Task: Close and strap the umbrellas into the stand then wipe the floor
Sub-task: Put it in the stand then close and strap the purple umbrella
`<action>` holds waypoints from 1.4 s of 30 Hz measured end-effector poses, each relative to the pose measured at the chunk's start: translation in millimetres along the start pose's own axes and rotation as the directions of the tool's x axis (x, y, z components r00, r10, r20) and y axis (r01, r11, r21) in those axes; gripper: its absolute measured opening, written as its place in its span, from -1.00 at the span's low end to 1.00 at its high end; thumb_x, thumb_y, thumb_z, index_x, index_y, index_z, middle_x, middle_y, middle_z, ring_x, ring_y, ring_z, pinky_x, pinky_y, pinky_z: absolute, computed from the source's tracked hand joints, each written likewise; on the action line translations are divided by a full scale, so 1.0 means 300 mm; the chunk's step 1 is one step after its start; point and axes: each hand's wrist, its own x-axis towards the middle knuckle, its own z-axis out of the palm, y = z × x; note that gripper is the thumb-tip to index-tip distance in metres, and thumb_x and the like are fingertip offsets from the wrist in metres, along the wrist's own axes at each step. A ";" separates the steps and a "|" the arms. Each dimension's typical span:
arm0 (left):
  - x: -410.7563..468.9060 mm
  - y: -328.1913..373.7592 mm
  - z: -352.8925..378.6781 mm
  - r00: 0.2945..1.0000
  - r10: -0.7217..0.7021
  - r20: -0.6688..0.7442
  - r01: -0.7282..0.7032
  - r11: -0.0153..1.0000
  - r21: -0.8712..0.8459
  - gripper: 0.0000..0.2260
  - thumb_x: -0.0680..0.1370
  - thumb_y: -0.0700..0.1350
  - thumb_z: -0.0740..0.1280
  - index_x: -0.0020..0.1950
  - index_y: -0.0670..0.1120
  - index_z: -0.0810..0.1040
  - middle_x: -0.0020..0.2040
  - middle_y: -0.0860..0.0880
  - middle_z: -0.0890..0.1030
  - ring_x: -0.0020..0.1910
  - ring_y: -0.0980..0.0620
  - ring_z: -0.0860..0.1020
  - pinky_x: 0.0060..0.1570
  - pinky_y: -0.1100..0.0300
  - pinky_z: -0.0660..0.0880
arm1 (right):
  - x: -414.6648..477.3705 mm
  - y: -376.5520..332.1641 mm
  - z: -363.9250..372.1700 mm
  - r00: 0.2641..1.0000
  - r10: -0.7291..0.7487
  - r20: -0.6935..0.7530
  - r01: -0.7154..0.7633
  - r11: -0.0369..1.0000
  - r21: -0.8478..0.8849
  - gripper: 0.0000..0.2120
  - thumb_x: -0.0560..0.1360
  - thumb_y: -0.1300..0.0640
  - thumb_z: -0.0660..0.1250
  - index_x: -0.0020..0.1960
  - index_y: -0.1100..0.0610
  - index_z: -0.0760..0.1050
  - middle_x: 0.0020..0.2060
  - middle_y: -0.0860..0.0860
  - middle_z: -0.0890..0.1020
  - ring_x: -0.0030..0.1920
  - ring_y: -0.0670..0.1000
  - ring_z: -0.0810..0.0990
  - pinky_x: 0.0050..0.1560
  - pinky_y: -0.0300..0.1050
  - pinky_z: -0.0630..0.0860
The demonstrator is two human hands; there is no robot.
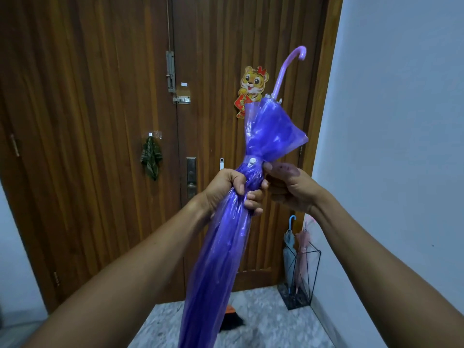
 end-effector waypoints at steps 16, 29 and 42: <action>0.051 -0.129 -0.053 0.458 0.546 -0.702 0.215 0.698 0.683 -0.91 0.45 -0.25 0.36 -0.18 -0.10 0.48 -0.36 0.01 0.49 -0.42 0.09 0.48 -0.37 0.23 0.39 | 0.048 0.026 0.062 0.924 -0.258 -0.281 -0.054 0.641 -0.765 -0.61 0.57 -0.15 0.33 -0.23 0.12 0.66 -0.41 0.12 0.58 -0.38 0.01 0.52 -0.27 -0.04 0.46; 0.008 -0.042 -0.064 0.926 0.067 -0.372 0.010 0.979 0.202 -0.86 0.22 -0.25 0.28 -0.28 -0.10 0.37 -0.53 0.05 0.32 -0.63 0.12 0.30 -0.45 0.22 0.39 | 0.011 0.014 -0.017 0.991 -0.029 -0.129 -0.019 0.936 -0.352 -0.77 0.57 0.00 0.37 0.06 0.15 0.64 -0.04 0.07 0.70 0.05 0.03 0.67 0.15 0.06 0.53; 0.019 -0.144 -0.088 0.602 0.496 -0.625 0.194 0.669 0.718 -0.46 0.36 -0.03 0.58 0.22 0.00 0.38 0.09 0.01 0.58 -0.01 0.03 0.60 -0.06 0.12 0.51 | 0.045 0.053 0.056 0.914 -0.216 -0.344 0.108 0.946 -0.307 -0.82 0.50 0.25 0.45 -0.04 0.40 0.66 -0.15 0.15 0.71 -0.15 -0.12 0.68 -0.08 -0.36 0.53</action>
